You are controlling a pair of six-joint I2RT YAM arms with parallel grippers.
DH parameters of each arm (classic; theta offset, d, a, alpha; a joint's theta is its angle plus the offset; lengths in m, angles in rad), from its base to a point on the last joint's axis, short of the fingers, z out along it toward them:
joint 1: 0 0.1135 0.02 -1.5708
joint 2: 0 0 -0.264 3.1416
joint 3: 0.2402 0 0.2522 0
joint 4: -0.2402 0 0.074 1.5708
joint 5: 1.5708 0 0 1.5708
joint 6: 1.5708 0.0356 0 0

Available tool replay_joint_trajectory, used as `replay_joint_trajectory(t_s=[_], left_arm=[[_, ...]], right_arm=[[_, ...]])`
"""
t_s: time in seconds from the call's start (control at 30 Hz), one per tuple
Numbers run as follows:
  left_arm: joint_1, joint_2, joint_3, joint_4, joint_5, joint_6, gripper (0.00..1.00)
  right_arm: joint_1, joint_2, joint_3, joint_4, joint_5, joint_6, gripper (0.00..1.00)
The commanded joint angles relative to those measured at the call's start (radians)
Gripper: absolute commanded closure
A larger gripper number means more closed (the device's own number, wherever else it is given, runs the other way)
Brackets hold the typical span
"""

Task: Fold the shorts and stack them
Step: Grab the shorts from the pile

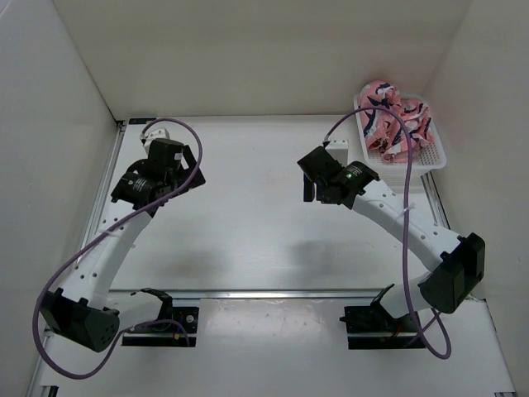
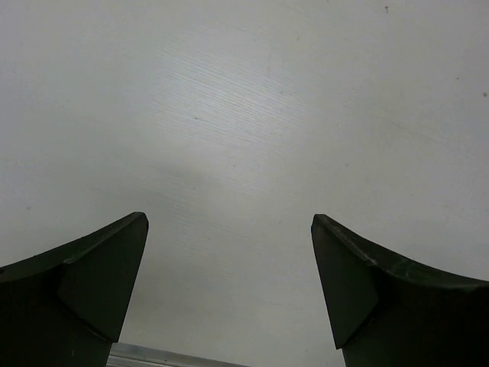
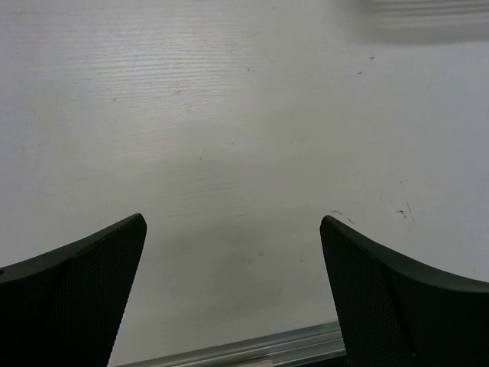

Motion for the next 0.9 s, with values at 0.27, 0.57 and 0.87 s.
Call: replay_joint_trajectory(t_s=[0.27, 0.57, 0.87], left_arm=[[-0.002, -0.062, 0.068, 0.031, 0.094, 0.112, 0.0], [-0.002, -0.03, 0.097, 0.031, 0.125, 0.152, 0.0], [-0.002, 0.075, 0.172, 0.022, 0.154, 0.204, 0.0]], right_arm=[[-0.061, -0.057, 0.012, 0.029, -0.01, 0.019, 0.01], [-0.634, -0.076, 0.066, 0.269, -0.43, -0.11, 0.1], [-0.894, 0.463, 0.503, 0.26, -0.61, -0.089, 0.07]])
